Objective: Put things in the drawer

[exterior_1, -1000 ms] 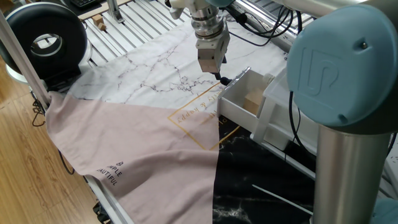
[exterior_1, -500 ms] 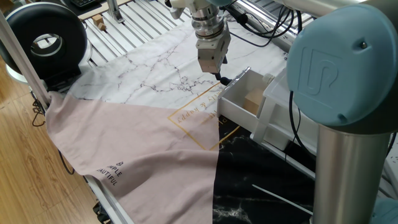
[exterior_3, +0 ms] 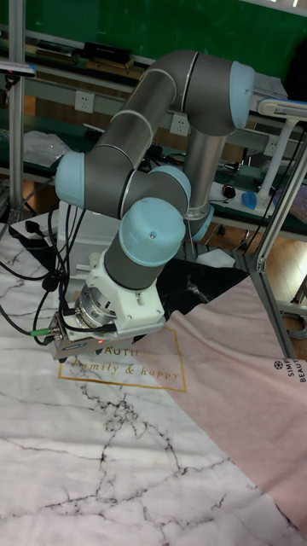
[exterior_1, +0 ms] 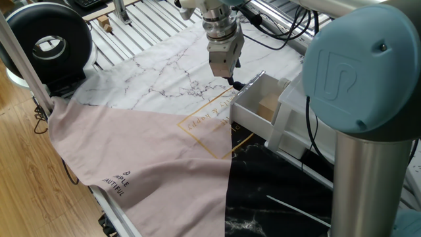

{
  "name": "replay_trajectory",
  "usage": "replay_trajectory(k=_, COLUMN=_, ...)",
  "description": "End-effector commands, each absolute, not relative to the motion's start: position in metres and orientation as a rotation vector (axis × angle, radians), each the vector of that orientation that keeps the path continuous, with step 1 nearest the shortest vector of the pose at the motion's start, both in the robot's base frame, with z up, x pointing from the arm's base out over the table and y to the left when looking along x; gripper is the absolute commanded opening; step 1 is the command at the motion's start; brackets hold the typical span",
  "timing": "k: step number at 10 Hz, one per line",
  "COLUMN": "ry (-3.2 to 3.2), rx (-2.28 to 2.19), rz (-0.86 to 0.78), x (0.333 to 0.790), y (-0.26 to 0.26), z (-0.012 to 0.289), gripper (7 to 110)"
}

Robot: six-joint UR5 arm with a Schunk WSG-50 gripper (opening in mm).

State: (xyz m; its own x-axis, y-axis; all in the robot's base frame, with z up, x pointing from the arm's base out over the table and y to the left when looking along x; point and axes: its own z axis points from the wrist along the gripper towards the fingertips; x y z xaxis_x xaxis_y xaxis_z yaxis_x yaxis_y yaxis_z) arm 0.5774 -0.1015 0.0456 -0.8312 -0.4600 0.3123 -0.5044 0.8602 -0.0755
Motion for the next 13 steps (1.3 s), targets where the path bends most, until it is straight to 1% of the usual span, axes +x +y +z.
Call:
replay_trajectory(k=1, ry=-2.739, rx=0.696, rz=0.202, x=0.572, y=-0.099, z=0.048, gripper=66)
replay_trajectory(k=13, ry=-2.677, rx=0.618, rz=0.219, x=0.56, y=-0.102, z=0.055, gripper=66)
